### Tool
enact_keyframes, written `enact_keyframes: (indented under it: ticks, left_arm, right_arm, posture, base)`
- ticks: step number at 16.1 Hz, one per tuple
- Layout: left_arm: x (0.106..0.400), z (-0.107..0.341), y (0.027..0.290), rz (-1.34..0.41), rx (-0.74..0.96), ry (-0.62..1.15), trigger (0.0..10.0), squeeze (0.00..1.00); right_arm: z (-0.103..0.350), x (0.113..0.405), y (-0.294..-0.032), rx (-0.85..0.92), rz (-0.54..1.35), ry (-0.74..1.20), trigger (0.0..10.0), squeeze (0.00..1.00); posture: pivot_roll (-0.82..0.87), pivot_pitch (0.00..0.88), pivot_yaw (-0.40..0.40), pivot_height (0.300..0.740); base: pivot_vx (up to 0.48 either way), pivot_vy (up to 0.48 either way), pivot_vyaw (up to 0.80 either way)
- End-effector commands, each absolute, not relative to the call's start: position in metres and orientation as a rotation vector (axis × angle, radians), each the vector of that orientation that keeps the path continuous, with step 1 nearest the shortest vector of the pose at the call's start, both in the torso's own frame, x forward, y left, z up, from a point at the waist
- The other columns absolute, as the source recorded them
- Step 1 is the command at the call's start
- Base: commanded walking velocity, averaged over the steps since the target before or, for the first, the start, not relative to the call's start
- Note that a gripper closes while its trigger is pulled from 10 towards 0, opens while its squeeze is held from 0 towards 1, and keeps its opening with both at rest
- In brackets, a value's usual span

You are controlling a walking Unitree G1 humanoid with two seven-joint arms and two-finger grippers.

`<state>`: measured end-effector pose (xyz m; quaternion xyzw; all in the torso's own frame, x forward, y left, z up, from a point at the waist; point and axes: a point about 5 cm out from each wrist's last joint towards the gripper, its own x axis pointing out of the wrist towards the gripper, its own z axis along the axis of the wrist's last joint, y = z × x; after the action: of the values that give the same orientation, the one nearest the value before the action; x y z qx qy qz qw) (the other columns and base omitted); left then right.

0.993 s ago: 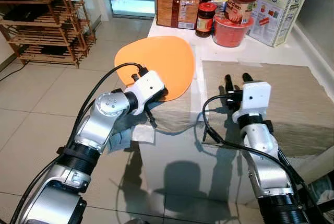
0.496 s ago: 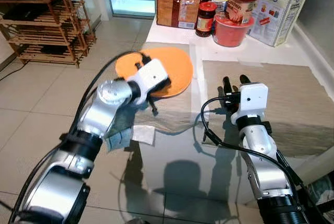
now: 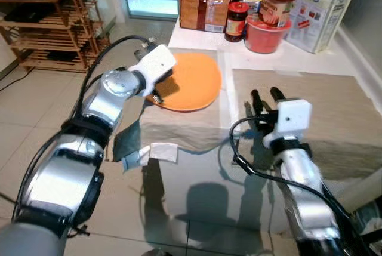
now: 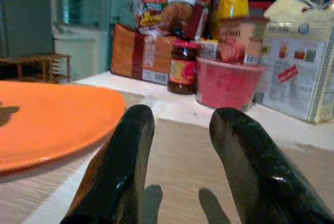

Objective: Setting the table

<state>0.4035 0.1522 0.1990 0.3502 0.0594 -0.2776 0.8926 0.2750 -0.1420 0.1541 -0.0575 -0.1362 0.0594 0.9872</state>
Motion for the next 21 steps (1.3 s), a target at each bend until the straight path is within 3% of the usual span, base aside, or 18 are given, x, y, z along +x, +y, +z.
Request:
enact_keyframes:
  ticks: [1, 8, 14, 21]
  left_arm:
    - [0.406, 0.202, 0.153, -0.554, 0.763, 0.119, 10.0, 0.0]
    - [0.408, 0.187, 0.143, -0.544, 0.794, 0.184, 10.0, 0.0]
    - [0.4, 0.182, 0.094, -0.782, 0.784, 0.128, 10.0, 0.0]
    - [0.385, 0.182, 0.063, -1.003, 0.673, 0.014, 10.0, 0.0]
  right_arm:
    - [0.158, 0.27, -0.142, -0.109, 0.143, -0.275, 10.0, 0.0]
    - [0.158, 0.26, -0.14, -0.089, 0.154, -0.249, 10.0, 0.0]
    - [0.155, 0.261, -0.135, -0.078, 0.17, -0.227, 10.0, 0.0]
    - [0.149, 0.262, -0.134, -0.075, 0.173, -0.202, 10.0, 0.0]
  posture:
    - [0.0, 0.019, 0.007, 0.74]
    - [-0.01, 0.011, 0.014, 0.74]
    - [-0.01, 0.015, 0.017, 0.74]
    - [0.01, 0.023, 0.012, 0.74]
  base:
    - [0.0, 0.0, 0.0]
    - [0.0, 0.0, 0.0]
    - [0.0, 0.0, 0.0]
    - [0.0, 0.0, 0.0]
